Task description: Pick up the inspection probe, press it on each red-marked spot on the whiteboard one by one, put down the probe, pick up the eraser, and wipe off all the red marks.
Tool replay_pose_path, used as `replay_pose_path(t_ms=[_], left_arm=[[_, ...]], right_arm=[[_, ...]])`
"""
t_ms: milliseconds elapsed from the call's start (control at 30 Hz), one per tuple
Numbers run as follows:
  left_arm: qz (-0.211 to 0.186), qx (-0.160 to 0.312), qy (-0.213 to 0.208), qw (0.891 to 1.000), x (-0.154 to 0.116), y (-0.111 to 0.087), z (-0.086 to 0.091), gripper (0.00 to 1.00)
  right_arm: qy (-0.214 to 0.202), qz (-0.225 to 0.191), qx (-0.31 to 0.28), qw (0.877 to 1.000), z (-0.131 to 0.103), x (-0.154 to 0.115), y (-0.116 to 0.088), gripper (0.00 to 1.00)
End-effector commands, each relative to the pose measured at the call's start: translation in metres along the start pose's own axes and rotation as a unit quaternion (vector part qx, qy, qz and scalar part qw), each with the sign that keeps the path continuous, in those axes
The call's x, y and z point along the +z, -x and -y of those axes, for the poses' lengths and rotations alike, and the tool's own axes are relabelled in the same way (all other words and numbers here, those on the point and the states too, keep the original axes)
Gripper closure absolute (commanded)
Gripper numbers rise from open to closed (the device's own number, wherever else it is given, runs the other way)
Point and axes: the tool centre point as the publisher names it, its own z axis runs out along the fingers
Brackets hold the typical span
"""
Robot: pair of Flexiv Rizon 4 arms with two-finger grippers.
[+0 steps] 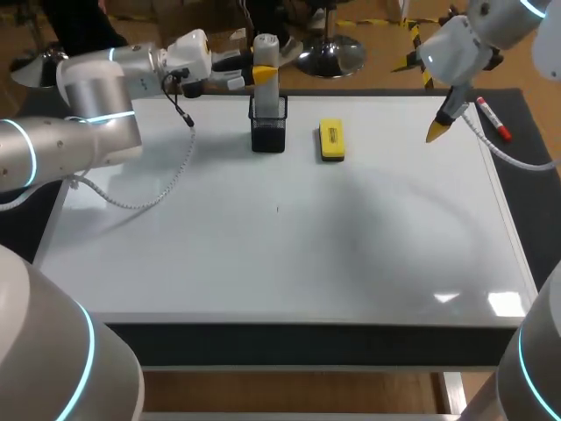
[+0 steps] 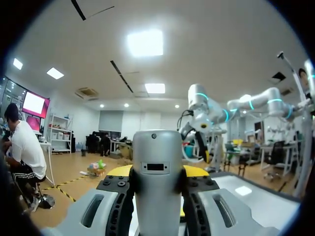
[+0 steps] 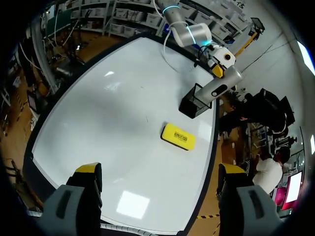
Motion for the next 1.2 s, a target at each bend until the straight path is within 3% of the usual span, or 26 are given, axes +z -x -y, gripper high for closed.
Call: replay_pose_path(t_ms=[33,533,933,967,1033,1100,1133,1167,1200], left_arm=[[-0.003,-0.001,-0.005,1.0,0.0,0.004,-0.008,1.0],[-0.007,-0.011,0.002,1.0,-0.005,0.005,-0.031,1.0],[-0.013,-0.016,-0.003,1.0,-0.007,0.003,-0.038,1.0],[-0.014,-0.016,-0.002,1.0,-0.007,0.002,-0.039,0.96],[-0.017,-0.016,-0.003,1.0,-0.008,0.001,-0.039,0.67],[-0.018,-0.014,-0.001,1.0,-0.008,0.0,-0.039,0.51],[-0.019,-0.013,-0.002,1.0,-0.01,0.0,-0.038,0.17],[-0.02,-0.01,-0.002,1.0,-0.01,0.0,-0.037,0.0],[-0.021,-0.009,-0.003,1.0,-0.012,-0.001,-0.035,0.0]], right_arm=[[-0.001,-0.002,-0.001,1.0,0.0,0.0,0.0,0.0],[-0.001,-0.002,-0.001,1.0,0.0,0.0,0.0,0.0],[-0.001,-0.002,-0.001,1.0,0.0,0.0,0.0,0.0],[-0.001,-0.002,-0.001,1.0,0.0,0.0,0.0,0.0],[-0.001,-0.002,-0.001,1.0,0.0,0.0,0.0,0.0],[-0.001,-0.002,-0.001,1.0,0.0,0.0,0.0,0.0],[-0.001,-0.002,-0.001,1.0,0.0,0.0,0.0,0.0],[-0.001,-0.002,-0.001,1.0,0.0,0.0,0.0,0.0],[-0.001,-0.002,-0.001,1.0,0.0,0.0,0.0,0.0]])
